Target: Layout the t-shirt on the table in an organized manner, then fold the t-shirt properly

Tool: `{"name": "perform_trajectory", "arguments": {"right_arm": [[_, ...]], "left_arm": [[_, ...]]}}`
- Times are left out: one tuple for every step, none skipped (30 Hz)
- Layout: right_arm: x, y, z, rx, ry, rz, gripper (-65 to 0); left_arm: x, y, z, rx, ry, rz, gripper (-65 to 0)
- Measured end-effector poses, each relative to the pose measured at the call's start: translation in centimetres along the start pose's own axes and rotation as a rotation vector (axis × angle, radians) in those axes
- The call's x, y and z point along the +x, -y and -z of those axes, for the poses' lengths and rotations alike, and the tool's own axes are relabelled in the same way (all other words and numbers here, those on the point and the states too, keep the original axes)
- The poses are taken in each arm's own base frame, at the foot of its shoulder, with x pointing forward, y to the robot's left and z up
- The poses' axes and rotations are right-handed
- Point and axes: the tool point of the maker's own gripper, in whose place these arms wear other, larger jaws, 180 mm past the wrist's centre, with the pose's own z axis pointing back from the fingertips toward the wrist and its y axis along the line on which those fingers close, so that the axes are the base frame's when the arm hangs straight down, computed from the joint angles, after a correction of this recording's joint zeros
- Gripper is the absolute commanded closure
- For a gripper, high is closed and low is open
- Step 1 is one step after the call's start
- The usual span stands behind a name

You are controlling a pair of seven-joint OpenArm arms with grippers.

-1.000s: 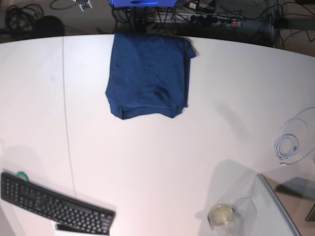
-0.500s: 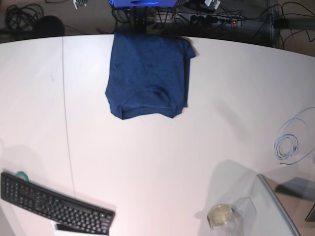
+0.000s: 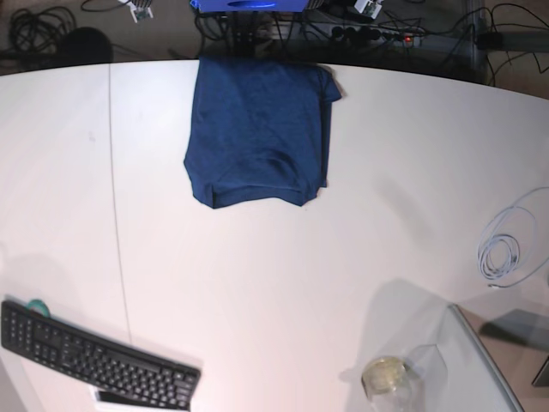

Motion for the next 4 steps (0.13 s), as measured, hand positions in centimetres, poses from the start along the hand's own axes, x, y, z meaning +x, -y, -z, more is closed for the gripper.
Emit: {"name": "perform_trajectory", "arguments": {"right_arm": [[0.21, 0.03, 0.05, 0.000, 0.004, -0.002, -0.6], [0.36, -0.02, 0.06, 0.004, 0.009, -0.001, -0.6], [0.50, -0.12, 0.06, 0.008, 0.014, 0.000, -0.6], [0.62, -0.17, 0.04, 0.011, 0.020, 0.001, -0.6]], "left_arm": [[0.24, -0.13, 0.04, 0.003, 0.005, -0.003, 0.0], [0.42, -0.28, 0.05, 0.008, 0.012, -0.010, 0.0], [0.39, -0.34, 0.02, 0.012, 0.013, -0.016, 0.0], [0.06, -0.26, -0.09, 0.012, 0.010, -0.020, 0.0]]}}
